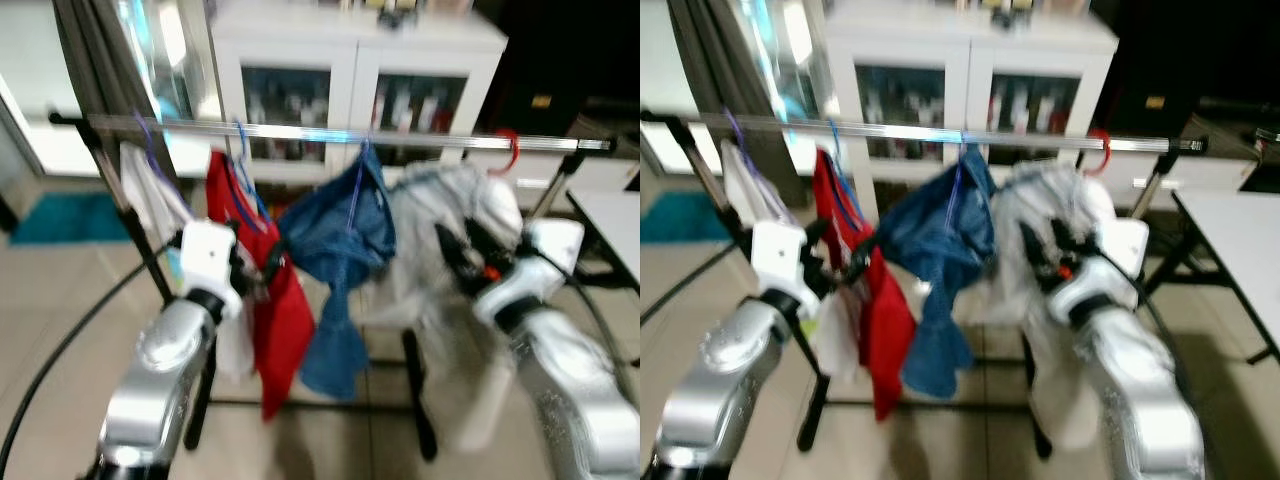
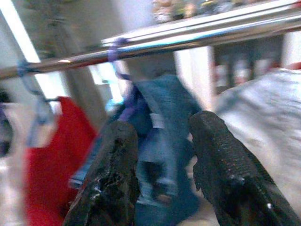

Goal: Hang hanger

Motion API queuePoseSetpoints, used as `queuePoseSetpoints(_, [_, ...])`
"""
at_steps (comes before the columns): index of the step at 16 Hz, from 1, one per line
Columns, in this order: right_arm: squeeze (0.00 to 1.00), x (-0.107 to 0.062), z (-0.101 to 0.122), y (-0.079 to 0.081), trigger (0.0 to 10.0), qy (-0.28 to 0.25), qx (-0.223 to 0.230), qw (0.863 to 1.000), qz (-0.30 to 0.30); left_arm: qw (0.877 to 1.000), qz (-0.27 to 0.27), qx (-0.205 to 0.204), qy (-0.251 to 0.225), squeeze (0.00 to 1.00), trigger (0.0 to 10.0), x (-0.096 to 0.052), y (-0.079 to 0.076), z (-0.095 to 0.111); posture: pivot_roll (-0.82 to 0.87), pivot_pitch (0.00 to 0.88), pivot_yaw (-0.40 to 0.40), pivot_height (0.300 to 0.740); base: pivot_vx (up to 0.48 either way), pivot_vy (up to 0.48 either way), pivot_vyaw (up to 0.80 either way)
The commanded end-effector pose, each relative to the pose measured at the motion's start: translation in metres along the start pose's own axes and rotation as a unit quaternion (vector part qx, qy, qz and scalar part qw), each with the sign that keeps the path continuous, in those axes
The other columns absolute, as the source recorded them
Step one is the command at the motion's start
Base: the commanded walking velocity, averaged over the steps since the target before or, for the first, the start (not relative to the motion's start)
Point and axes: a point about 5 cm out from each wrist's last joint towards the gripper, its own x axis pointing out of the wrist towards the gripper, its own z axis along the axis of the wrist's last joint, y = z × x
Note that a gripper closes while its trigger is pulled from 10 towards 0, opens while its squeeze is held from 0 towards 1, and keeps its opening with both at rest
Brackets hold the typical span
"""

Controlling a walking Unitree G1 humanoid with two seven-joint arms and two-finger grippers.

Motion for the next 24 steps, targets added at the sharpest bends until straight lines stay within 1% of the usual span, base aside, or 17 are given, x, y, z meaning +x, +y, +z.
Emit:
queuePoseSetpoints(1, [0.00, 0.001, 0.001, -0.006, 10.0, -0.001, -0.003, 1.000, -0.012, 1.000, -0.007, 0.008, -0.016, 0.00, 10.0, 0.006, -0.002, 0.008, -0.11, 0.000, 0.003, 0.740, 0.000, -0.480, 0.00])
queuePoseSetpoints(2, [0.00, 0.002, 0.000, -0.007, 10.0, 0.001, -0.003, 1.000, -0.016, 1.000, -0.009, 0.013, -0.015, 0.00, 10.0, 0.007, -0.002, 0.008, -0.11, 0.000, 0.003, 0.740, 0.000, -0.480, 0.00])
queuePoseSetpoints(3, [0.00, 0.003, -0.005, -0.005, 10.0, 0.008, -0.007, 1.000, -0.020, 1.000, -0.003, 0.007, -0.015, 0.00, 10.0, 0.006, -0.001, 0.008, -0.11, 0.000, 0.007, 0.740, 0.000, -0.480, 0.00])
queuePoseSetpoints(5, [0.00, 0.006, -0.007, 0.000, 10.0, 0.009, -0.012, 1.000, -0.014, 1.000, -0.006, 0.009, -0.017, 0.00, 10.0, 0.009, 0.000, 0.010, -0.11, 0.000, 0.011, 0.740, 0.000, -0.480, 0.00])
queuePoseSetpoints(7, [0.00, 0.010, -0.009, 0.001, 10.0, 0.009, -0.011, 1.000, -0.022, 1.000, -0.003, 0.010, -0.020, 0.00, 10.0, 0.013, 0.003, 0.012, -0.11, 0.000, 0.013, 0.740, 0.000, -0.480, 0.62])
queuePoseSetpoints(9, [0.00, 0.012, -0.009, 0.001, 10.0, 0.008, -0.013, 1.000, -0.020, 1.000, -0.004, 0.011, -0.025, 0.00, 10.0, 0.016, 0.003, 0.013, -0.11, 0.000, 0.007, 0.740, 0.000, -0.480, 0.80])
queuePoseSetpoints(10, [0.00, 0.014, -0.010, 0.005, 10.0, 0.008, -0.015, 1.000, -0.006, 1.000, -0.002, -0.003, -0.021, 0.00, 10.0, 0.016, 0.003, 0.012, -0.10, 0.000, 0.002, 0.740, 0.000, 0.000, 0.80])
queuePoseSetpoints(13, [0.00, 0.018, -0.011, 0.007, 10.0, 0.008, -0.001, 1.000, -0.004, 1.000, -0.006, -0.003, -0.025, 0.00, 10.0, 0.019, 0.004, 0.015, -0.10, 0.000, -0.006, 0.740, 0.000, 0.000, 0.00])
queuePoseSetpoints(15, [0.00, 0.022, -0.012, 0.003, 10.0, 0.012, 0.006, 1.000, -0.023, 1.000, -0.006, -0.001, -0.028, 0.00, 10.0, 0.020, 0.004, 0.016, -0.10, 0.000, -0.005, 0.740, 0.000, 0.000, 0.00])
queuePoseSetpoints(16, [0.00, 0.023, -0.013, -0.002, 10.0, 0.016, 0.002, 0.999, -0.043, 1.000, 0.003, -0.007, -0.023, 0.00, 10.0, 0.020, 0.006, 0.015, -0.10, 0.000, -0.005, 0.740, 0.000, 0.000, 0.00])
queuePoseSetpoints(18, [0.00, 0.021, -0.017, -0.006, 10.0, 0.023, 0.008, 0.998, -0.059, 1.000, 0.001, -0.004, -0.027, 0.00, 10.0, 0.020, 0.006, 0.015, -0.09, 0.000, -0.014, 0.740, 0.000, 0.000, 0.00])
queuePoseSetpoints(19, [0.00, 0.019, -0.022, -0.008, 10.0, 0.032, 0.008, 0.997, -0.067, 1.000, -0.003, 0.006, -0.022, 0.00, 10.0, 0.020, 0.005, 0.013, -0.07, 0.000, -0.022, 0.740, 0.000, 0.000, 0.00])
queuePoseSetpoints(20, [0.00, 0.018, -0.025, -0.009, 10.0, 0.037, 0.008, 0.997, -0.070, 1.000, -0.006, 0.013, -0.019, 0.00, 10.0, 0.020, 0.005, 0.011, -0.07, 0.000, -0.022, 0.740, 0.000, 0.000, 0.00])
queuePoseSetpoints(21, [0.00, 0.020, -0.026, -0.005, 10.0, 0.039, 0.011, 0.998, -0.056, 0.999, -0.024, 0.030, -0.015, 0.00, 10.0, 0.020, 0.003, 0.009, -0.07, 0.000, -0.019, 0.740, 0.000, 0.000, 0.00])
queuePoseSetpoints(22, [0.00, 0.023, -0.022, -0.003, 10.0, 0.029, 0.013, 0.998, -0.048, 0.999, -0.032, 0.030, -0.012, 0.00, 10.0, 0.018, 0.004, 0.008, -0.07, 0.000, -0.020, 0.740, 0.000, 0.000, 0.00])
queuePoseSetpoints(23, [0.00, 0.023, -0.023, -0.005, 10.0, 0.027, 0.018, 0.998, -0.055, 0.999, -0.035, 0.028, -0.011, 0.00, 10.0, 0.016, 0.003, 0.006, -0.07, 0.000, -0.020, 0.740, 0.000, 0.000, 0.00])
queuePoseSetpoints(24, [0.00, 0.023, -0.023, -0.007, 10.0, 0.028, 0.007, 0.998, -0.063, 0.999, -0.037, 0.019, -0.011, 0.00, 10.0, 0.016, 0.002, 0.006, -0.06, 0.000, -0.014, 0.740, 0.000, 0.000, 0.00])
